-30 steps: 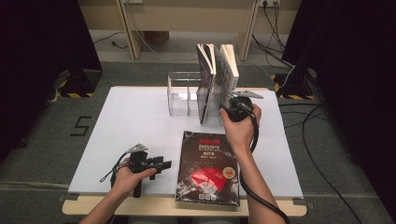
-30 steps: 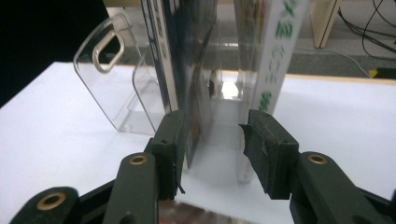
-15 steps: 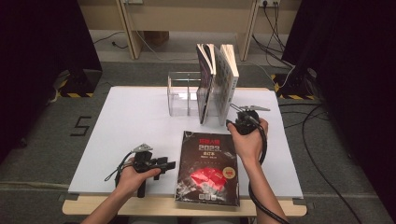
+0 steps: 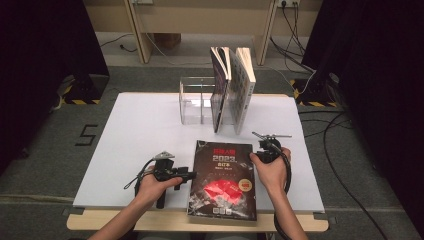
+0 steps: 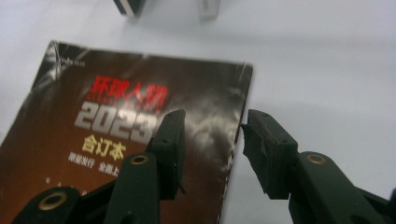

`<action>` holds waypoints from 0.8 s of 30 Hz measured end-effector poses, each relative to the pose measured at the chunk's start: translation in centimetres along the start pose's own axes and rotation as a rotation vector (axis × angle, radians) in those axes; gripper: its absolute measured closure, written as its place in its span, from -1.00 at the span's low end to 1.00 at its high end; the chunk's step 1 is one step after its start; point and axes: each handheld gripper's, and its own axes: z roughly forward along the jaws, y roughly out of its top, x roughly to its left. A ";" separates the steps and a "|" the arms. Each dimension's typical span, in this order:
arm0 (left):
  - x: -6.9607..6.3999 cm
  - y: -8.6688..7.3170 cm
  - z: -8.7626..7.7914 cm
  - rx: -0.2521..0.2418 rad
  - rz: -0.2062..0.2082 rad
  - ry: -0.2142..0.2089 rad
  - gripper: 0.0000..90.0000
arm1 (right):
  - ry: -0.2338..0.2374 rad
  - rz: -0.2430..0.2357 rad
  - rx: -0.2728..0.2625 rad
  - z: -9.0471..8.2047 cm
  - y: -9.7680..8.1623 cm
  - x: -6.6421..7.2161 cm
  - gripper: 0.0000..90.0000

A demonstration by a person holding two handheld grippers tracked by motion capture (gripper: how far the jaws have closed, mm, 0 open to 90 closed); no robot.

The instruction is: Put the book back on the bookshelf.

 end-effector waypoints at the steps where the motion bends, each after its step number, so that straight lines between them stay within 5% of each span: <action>1: 0.0 0.0 0.0 -0.003 0.010 0.019 0.06 | 0.007 0.008 0.013 0.2 -0.3 -0.1 0.29; 12: 0.6 0.2 0.6 0.005 -0.026 0.019 0.08 | 0.030 0.014 0.090 1.6 -2.0 -0.8 0.27; 24: 0.4 0.5 1.2 0.013 -0.027 0.012 0.09 | 0.041 0.016 0.078 1.9 -2.1 -0.7 0.35</action>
